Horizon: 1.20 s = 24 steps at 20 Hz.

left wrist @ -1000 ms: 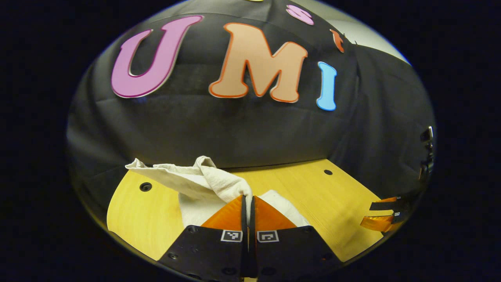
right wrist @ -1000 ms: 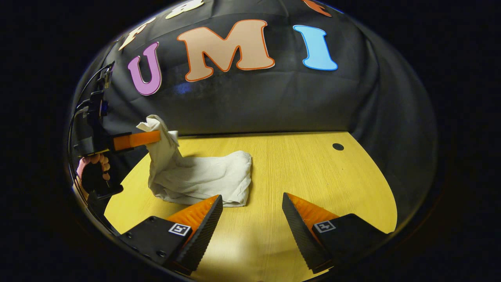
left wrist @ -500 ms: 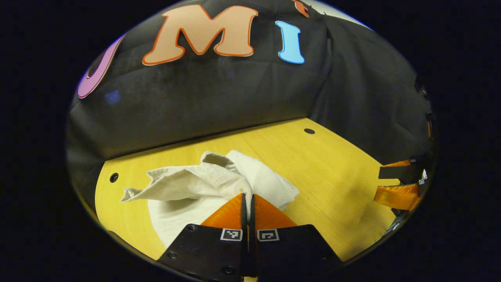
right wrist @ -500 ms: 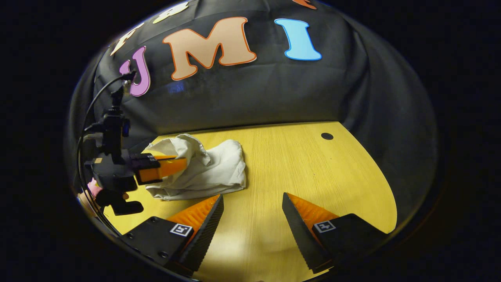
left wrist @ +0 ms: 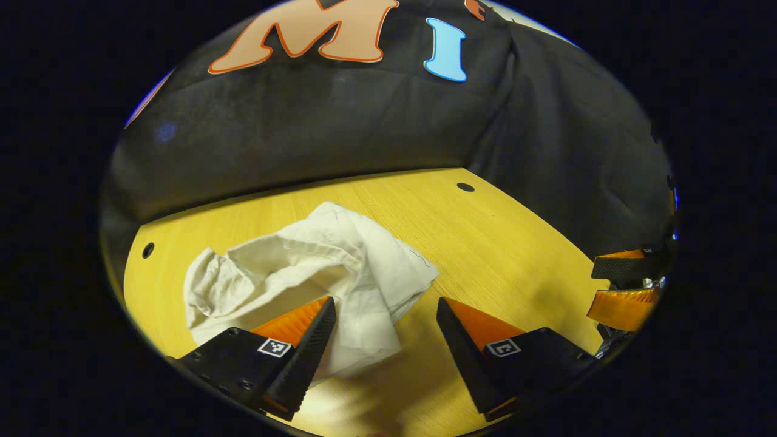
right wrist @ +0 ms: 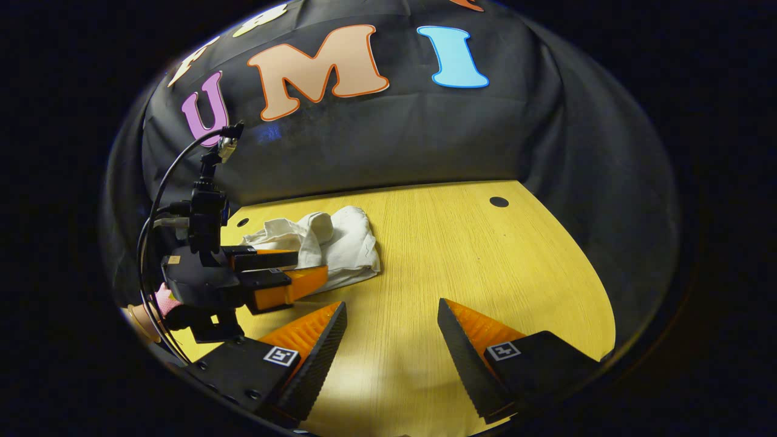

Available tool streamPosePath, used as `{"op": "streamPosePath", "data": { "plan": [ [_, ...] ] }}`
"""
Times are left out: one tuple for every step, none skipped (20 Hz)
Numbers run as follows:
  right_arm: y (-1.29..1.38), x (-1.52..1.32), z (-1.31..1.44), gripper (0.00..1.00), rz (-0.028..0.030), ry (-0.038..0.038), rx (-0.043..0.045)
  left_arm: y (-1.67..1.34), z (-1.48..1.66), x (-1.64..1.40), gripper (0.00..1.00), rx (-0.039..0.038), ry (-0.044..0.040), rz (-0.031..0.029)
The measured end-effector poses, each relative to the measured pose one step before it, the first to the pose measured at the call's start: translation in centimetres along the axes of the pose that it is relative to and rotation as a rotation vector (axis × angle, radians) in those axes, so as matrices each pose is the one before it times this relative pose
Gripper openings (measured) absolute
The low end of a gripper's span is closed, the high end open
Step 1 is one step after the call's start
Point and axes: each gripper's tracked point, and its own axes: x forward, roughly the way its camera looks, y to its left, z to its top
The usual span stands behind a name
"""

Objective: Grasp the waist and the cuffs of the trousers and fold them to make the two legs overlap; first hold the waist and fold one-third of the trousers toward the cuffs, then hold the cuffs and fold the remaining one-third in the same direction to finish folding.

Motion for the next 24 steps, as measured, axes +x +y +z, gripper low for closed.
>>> {"op": "streamPosePath", "data": {
  "plan": [
    [0.235,-0.010,0.036,0.97,0.00324,-0.00313,0.00138,0.166,0.137,-0.281,0.96,0.00564,-0.00920,0.00793],
    [0.253,0.053,0.177,0.97,0.00395,-0.00366,0.00182,-0.117,0.336,-0.507,0.96,-0.00198,-0.01737,0.00074],
    [0.187,-0.083,0.107,0.92,0.00304,-0.00439,0.00053,-0.118,0.468,-0.574,0.97,-0.00833,-0.01604,0.00166],
    [0.265,-0.054,0.154,0.97,0.00288,-0.00522,0.00052,0.316,0.291,-0.644,0.96,-0.00796,-0.01180,0.00672],
    [0.254,-0.058,0.116,0.96,0.00451,-0.00502,0.00181,0.423,0.249,-0.825,0.96,-0.00517,-0.00563,0.00877],
    [0.398,-0.029,0.290,0.96,0.00588,-0.00703,0.00331,0.527,0.211,-0.930,0.96,-0.00391,-0.00767,0.01014],
    [0.500,-0.090,0.320,0.97,0.00628,-0.00900,0.00381,0.560,0.411,-0.997,0.96,-0.00543,-0.01282,0.01039],
    [0.396,-0.081,0.343,0.97,0.00380,-0.01056,0.00183,0.486,0.285,-1.003,0.96,-0.00531,-0.01451,0.00940],
    [0.361,-0.043,0.300,0.92,0.00383,-0.01047,0.00031,0.640,0.360,-1.087,0.96,-0.00631,-0.01890,0.01235],
    [0.431,-0.177,0.413,0.97,0.00207,-0.01195,-0.00049,0.558,0.196,-1.142,0.96,-0.00600,-0.01260,0.01217],
    [0.512,-0.130,0.468,0.97,0.00501,-0.01441,-0.00059,0.748,0.285,-1.255,0.96,-0.00555,-0.01069,0.01700],
    [0.583,-0.153,0.612,0.97,0.00564,-0.01769,0.00013,0.886,0.258,-1.160,0.96,-0.00564,-0.01568,0.01806],
    [0.638,-0.200,0.438,0.97,0.00919,-0.01801,0.00212,0.923,0.347,-1.370,0.96,-0.00383,-0.01518,0.01946],
    [0.845,-0.268,0.539,0.97,0.01399,-0.01754,0.00116,0.926,0.232,-1.133,0.96,-0.00544,-0.01380,0.01833],
    [0.789,-0.464,0.332,0.97,0.01285,-0.01626,-0.00404,0.776,-0.025,-1.128,0.96,-0.00644,-0.00562,0.01702],
    [0.688,-0.338,0.294,0.96,0.00685,-0.01164,-0.00972,0.828,0.114,-1.192,0.96,-0.00931,-0.00406,0.02007],
    [0.437,-0.316,-0.008,0.97,0.00635,-0.00556,-0.01070,0.976,0.196,-1.336,0.96,-0.01311,-0.01048,0.01968],
    [0.480,-0.275,0.044,0.97,0.00386,-0.00271,-0.00792,0.830,0.168,-1.003,0.96,-0.01476,-0.01077,0.01910],
    [0.517,-0.334,-0.085,0.96,0.00580,-0.00037,-0.00249,0.765,0.131,-0.906,0.98,-0.01090,-0.00979,0.02009],
    [0.672,-0.495,-0.125,0.96,0.00816,0.00118,-0.00004,0.838,0.088,-0.561,0.96,-0.00519,-0.00973,0.02067],
    [0.549,-0.496,-0.009,0.96,0.00509,-0.00048,0.00366,0.835,-0.111,-0.720,0.95,-0.00426,-0.00298,0.02137],
    [0.718,-0.519,-0.028,0.96,0.00861,-0.00121,0.00382,0.756,-0.212,-0.825,0.95,-0.00018,0.00238,0.01766],
    [0.481,-0.292,-0.133,0.97,-0.00008,-0.00103,-0.00145,0.680,-0.140,-0.810,0.96,-0.00022,0.00048,0.01518],
    [0.422,-0.433,-0.273,0.96,-0.00026,0.00575,-0.00030,0.449,-0.047,-0.591,0.96,-0.00410,-0.00121,0.00899]
  ]
}}
